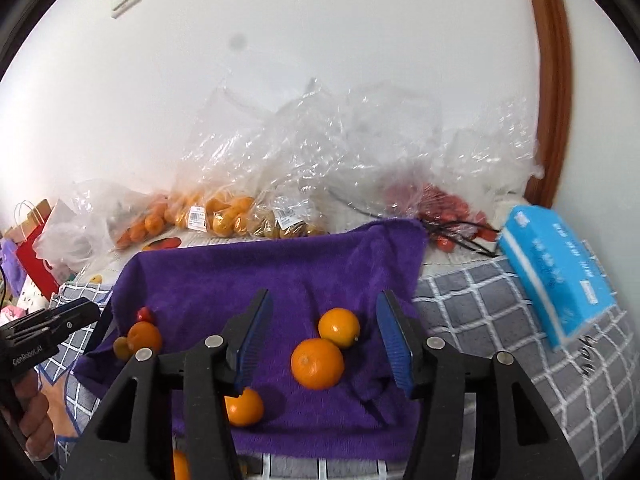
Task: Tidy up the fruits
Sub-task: 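Open the left gripper to release the red fruit while the right gripper releases the orange onto the towel, then move the right tool to another large orange on the bed and grasp it while the left tool withdraws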
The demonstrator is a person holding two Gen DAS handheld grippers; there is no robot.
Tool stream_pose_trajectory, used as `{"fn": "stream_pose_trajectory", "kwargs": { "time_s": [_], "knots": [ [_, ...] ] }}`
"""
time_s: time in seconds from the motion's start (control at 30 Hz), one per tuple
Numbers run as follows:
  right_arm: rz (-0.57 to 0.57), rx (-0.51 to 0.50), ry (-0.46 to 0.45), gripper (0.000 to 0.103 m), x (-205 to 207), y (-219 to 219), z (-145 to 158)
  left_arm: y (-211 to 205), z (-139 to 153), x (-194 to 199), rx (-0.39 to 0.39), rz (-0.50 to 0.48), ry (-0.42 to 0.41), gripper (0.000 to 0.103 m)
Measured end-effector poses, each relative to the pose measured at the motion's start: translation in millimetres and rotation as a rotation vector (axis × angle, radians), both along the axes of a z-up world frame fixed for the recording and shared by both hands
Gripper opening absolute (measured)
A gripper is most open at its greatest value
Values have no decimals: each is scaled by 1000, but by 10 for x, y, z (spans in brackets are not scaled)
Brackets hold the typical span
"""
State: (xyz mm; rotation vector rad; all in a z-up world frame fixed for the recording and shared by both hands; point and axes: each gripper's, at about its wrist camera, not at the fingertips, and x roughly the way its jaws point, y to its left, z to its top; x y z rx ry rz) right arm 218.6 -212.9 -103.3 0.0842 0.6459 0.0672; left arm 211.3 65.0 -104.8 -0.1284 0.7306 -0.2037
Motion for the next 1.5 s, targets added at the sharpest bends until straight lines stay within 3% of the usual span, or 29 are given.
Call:
{"fn": "stream_pose_trajectory", "kwargs": {
  "time_s": [0.23,0.4,0.7,0.8,0.9,1.0,1.17,1.5],
  "knots": [
    [-58,-9,-34,54,-444,-53,40,13,-97,-321,-18,-13,4,30],
    [-35,-35,50,54,-586,-53,-131,25,-160,-503,-14,-19,5,30],
    [34,53,148,53,-776,-46,-394,70,-355,-703,25,16,-10,30],
    [55,34,152,49,-829,18,-443,148,-450,-735,-7,41,-15,30],
    [79,26,164,47,-855,69,-510,227,-561,-691,-55,48,57,30],
    [126,57,203,43,-857,97,-610,306,-600,-707,-109,52,74,30],
    [206,92,233,43,-881,164,-679,359,-562,-774,-133,87,26,30],
    [236,165,278,43,-781,167,-781,332,-571,-750,-122,73,42,30]
  ]
}}
